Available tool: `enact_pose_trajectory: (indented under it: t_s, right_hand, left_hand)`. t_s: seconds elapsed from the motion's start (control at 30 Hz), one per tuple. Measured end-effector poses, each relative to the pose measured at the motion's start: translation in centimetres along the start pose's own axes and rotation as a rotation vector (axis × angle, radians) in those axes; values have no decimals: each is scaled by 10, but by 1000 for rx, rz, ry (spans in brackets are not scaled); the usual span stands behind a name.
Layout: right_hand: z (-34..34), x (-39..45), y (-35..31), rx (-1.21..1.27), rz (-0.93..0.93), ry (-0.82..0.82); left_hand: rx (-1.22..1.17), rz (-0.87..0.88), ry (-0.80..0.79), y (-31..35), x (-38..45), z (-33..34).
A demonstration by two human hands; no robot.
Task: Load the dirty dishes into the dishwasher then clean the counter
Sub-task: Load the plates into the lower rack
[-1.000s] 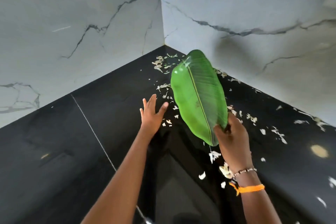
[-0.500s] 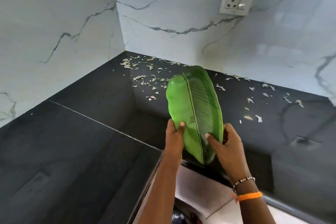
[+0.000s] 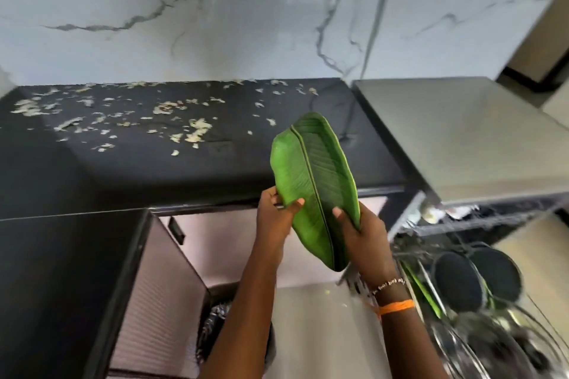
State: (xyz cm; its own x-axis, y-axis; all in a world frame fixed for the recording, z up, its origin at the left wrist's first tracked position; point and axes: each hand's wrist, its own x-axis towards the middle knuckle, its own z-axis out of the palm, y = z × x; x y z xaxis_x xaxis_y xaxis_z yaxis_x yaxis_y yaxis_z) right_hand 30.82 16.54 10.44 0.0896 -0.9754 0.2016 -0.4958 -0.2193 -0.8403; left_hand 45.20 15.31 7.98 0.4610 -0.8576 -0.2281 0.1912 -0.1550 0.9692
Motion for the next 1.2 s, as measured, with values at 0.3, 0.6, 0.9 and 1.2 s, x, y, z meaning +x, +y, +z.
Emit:
enact_pose_trajectory:
  t_s: [0.3, 0.6, 0.9, 1.2]
  right_hand:
    - [-178, -94, 115, -109, 319, 162]
    - [-306, -160, 222, -285, 506, 121]
    - [-369, -129, 317, -391, 650, 148]
    - [-429, -85, 426, -398, 769, 141]
  left_hand:
    - [369, -123, -305, -79, -120, 163]
    - [459, -234, -612, -161, -216, 287]
    - [450, -399, -660, -196, -210, 395]
    - [536, -492, -687, -244, -182, 500]
